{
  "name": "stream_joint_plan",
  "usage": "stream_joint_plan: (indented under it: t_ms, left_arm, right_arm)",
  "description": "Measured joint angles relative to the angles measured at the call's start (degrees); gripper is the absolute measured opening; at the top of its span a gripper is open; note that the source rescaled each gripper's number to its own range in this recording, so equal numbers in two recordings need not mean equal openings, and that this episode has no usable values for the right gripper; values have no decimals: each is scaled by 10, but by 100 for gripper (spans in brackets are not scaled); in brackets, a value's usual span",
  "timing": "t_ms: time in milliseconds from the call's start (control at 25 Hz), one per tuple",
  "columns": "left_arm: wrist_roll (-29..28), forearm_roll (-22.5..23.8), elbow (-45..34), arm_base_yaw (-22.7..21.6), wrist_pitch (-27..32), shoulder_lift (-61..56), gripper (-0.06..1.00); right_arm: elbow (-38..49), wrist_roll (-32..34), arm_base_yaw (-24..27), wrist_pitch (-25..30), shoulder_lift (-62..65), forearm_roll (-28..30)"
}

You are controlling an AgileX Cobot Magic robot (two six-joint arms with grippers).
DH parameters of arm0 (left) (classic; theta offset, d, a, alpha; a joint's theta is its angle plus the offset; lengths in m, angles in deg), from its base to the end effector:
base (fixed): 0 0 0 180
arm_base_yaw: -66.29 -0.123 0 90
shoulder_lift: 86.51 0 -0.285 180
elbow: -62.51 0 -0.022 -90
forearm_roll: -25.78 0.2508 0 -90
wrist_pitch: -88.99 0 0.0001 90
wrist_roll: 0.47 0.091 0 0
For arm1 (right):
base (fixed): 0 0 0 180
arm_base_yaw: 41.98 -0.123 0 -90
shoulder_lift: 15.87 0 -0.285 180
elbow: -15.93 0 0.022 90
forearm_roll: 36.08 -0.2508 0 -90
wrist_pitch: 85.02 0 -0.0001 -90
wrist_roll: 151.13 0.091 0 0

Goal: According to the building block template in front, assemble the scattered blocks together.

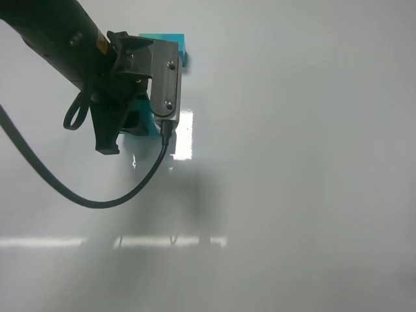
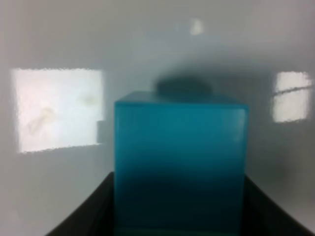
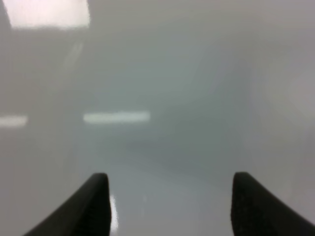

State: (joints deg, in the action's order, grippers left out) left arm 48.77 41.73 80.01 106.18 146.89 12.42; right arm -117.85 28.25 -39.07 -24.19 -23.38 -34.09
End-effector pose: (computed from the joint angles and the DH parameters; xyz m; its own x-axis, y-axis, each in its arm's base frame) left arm 0.2804 -0.2068 0.3975 0.1229 0.9707 -0.2065 0.7537 0.0440 0.6557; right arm -0.0108 -0.0022 0.2885 -0.4169 -0.0066 -0.9089 0.0667 0.9971 -0.0378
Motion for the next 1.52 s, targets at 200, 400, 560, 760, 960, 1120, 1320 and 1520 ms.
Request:
stream_joint_plan:
  t_ms: [200, 400, 560, 760, 960, 1120, 1320, 1520]
  left_arm:
    - [0, 0, 0, -5, 4, 0, 9]
    - [0, 0, 0, -5, 4, 0, 82]
    - [0, 1, 0, -3, 7, 0, 97]
    - [0, 3, 14, 49, 32, -20, 98]
    - [-1, 9, 29, 86, 63, -61, 98]
    - [-12, 37, 33, 87, 110, -88, 98]
    - [-63, 97, 33, 84, 118, -144, 98]
    - [-117, 135, 33, 42, 119, -214, 98]
  right_arm:
    - [0, 0, 0, 0, 0, 0]
    - [0, 0, 0, 0, 0, 0]
    - [0, 0, 0, 0, 0, 0]
    - [0, 0, 0, 0, 0, 0]
    - [0, 0, 0, 0, 0, 0]
    - [0, 0, 0, 0, 0, 0]
    - [0, 0, 0, 0, 0, 0]
    - [0, 0, 0, 0, 0, 0]
